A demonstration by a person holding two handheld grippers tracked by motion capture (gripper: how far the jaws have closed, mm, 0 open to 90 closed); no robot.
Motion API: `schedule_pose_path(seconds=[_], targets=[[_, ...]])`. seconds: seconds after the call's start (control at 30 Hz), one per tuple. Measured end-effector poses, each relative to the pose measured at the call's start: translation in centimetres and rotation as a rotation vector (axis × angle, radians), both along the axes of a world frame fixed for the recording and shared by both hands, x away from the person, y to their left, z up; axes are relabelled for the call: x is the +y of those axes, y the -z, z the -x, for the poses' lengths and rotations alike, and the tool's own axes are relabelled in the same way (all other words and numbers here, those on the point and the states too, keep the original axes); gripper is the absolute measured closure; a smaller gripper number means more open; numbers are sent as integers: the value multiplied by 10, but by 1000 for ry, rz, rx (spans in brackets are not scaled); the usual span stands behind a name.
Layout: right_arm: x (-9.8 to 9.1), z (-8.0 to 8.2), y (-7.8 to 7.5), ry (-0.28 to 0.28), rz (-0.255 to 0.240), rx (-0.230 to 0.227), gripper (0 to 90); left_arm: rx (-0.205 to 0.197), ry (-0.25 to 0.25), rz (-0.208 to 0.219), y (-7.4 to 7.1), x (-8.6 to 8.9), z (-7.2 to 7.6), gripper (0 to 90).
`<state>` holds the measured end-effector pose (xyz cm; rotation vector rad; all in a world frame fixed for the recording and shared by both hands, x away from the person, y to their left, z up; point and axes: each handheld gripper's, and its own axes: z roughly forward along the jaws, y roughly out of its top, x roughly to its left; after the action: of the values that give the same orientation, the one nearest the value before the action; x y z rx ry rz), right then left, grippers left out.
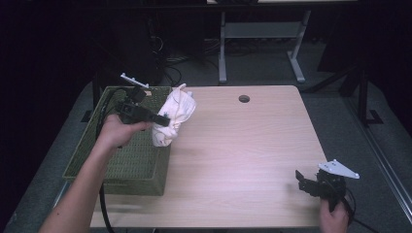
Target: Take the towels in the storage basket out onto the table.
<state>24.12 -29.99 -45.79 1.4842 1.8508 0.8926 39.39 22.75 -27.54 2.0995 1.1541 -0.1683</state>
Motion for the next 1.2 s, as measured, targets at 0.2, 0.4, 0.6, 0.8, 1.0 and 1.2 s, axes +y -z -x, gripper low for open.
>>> schedule_pose_path(seconds=[0.2, 0.4, 0.6, 0.8, 1.0, 1.2], targets=[[0, 0, 0, -2, -1, -1, 139, 0, 13, -2, 1, -10, -1, 699], [-1, 1, -1, 0, -6, -5, 139, 5, 30, 3, 3, -20, -3, 699], [-1, 1, -1, -1, -5, -8, 139, 9, 45, 7, 6, -29, -4, 699], [-1, 1, -2, -1, -1, -8, 139, 18, 63, 17, 10, -42, -6, 699], [-1, 1, -2, -2, -3, -10, 139, 20, 84, 22, 14, -58, -9, 698], [-1, 1, -3, -6, -5, -14, 139, 32, 106, 23, 21, -74, -12, 696]])
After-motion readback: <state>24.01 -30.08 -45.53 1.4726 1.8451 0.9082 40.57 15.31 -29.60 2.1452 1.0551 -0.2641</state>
